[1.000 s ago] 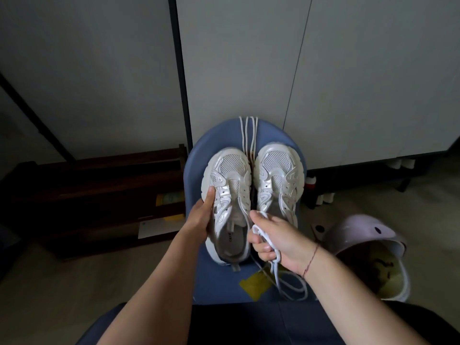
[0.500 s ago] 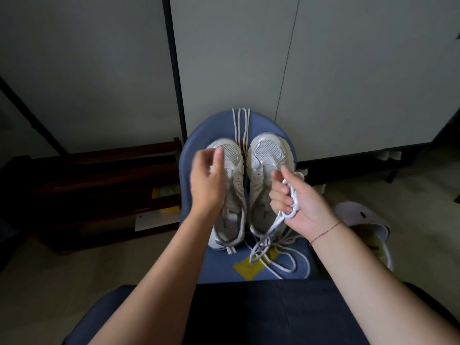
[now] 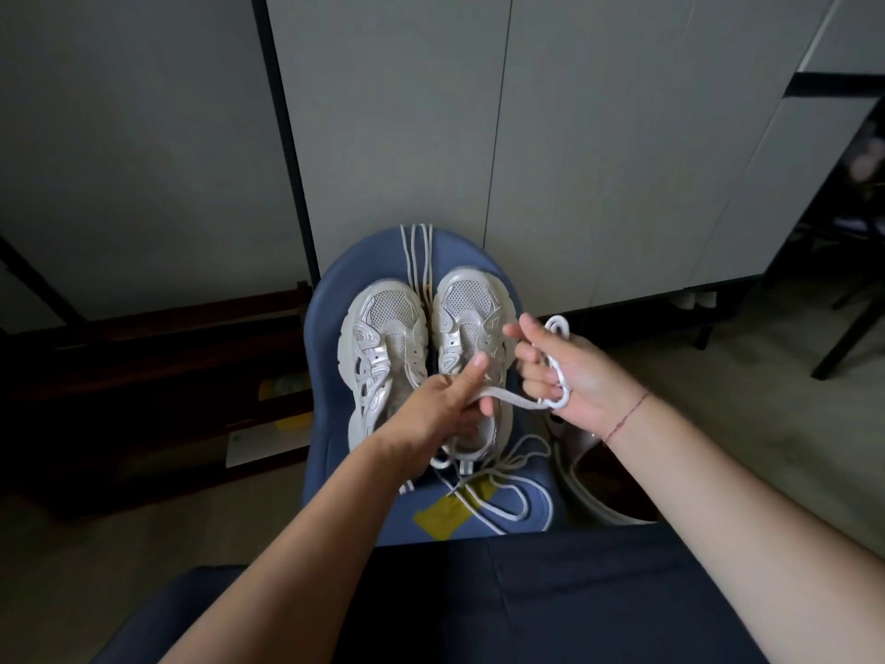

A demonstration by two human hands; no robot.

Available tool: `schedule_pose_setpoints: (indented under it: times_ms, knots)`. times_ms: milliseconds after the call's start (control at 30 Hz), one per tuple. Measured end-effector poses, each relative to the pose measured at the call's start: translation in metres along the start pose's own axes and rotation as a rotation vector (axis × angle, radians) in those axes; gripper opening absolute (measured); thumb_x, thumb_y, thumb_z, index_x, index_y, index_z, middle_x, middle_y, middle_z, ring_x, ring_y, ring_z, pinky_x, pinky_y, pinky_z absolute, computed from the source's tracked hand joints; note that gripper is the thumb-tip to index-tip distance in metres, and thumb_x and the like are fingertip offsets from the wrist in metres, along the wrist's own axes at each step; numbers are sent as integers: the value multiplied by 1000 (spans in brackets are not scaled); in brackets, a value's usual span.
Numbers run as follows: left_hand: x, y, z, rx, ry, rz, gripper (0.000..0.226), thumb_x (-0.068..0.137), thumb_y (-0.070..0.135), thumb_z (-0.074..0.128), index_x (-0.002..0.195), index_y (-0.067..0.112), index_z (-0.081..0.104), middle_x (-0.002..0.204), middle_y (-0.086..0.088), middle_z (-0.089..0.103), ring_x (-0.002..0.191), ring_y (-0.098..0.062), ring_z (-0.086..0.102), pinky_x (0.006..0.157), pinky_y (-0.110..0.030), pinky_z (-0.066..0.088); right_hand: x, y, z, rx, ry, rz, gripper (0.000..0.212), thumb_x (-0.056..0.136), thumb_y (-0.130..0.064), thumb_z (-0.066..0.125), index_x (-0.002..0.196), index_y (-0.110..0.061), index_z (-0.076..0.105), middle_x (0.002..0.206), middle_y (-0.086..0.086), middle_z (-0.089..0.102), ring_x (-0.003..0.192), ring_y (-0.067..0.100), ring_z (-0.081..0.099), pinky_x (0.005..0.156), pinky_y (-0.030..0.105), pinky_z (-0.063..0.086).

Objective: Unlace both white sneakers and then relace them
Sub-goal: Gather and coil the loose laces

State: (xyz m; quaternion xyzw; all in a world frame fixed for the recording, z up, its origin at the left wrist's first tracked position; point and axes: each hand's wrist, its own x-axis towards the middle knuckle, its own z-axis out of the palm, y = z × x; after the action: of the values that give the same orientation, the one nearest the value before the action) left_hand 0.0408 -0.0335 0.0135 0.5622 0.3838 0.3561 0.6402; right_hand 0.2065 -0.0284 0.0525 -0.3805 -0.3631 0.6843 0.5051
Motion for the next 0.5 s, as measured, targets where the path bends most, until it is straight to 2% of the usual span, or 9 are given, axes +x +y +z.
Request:
schedule_pose_setpoints:
  times_ms: [133,200,233,300,400,467,500]
  knots:
    - [3,2,-5,-51,49,36,51,84,58,50,57,16,44,47,6,25,46,-10,19,52,-24,21,-11,14,-10,-228,-36,131,33,67,-29,71,86,-5,59,67,-1,41,37,0,27,33,12,18]
    - [4,1,-3,-56,60,41,50,91,52,49,57,15,44,46,7,31,44,-8,26,54,-22,27,-15,18,-12,-342,-111,203,47,62,-30,76,98,-3,62,68,-2,35,40,0,24,35,11,18]
    - [5,1,-1,-58,69,36,50,92,51,49,58,15,45,46,7,34,46,-8,31,57,-22,31,-17,19,-12,-403,-135,222,47,63,-29,77,101,-4,63,66,-2,34,42,0,22,36,12,17]
    - [6,-1,0,-63,74,44,49,87,57,52,59,17,48,50,3,32,52,-13,28,63,-27,31,-19,20,-9,-459,-141,199,29,72,-23,72,96,-8,65,60,-5,42,43,1,22,38,13,16]
    - [9,-6,1,-117,76,44,43,84,55,51,64,17,45,51,5,27,48,-10,22,52,-22,26,-16,17,-6,-282,-23,61,12,88,-16,55,82,-6,53,61,-1,51,40,2,35,37,13,27]
    - [8,-9,7,-171,51,18,40,89,51,48,67,17,42,51,7,27,47,-9,21,50,-22,19,-12,12,-7,-119,49,-10,21,94,-14,46,74,-8,46,68,6,50,46,6,51,41,16,41]
    - [6,-10,11,-188,29,8,40,93,48,45,68,17,41,52,7,28,48,-9,22,51,-23,17,-10,11,-8,-48,45,-26,22,93,-16,45,73,-9,44,76,9,55,58,8,60,50,20,49]
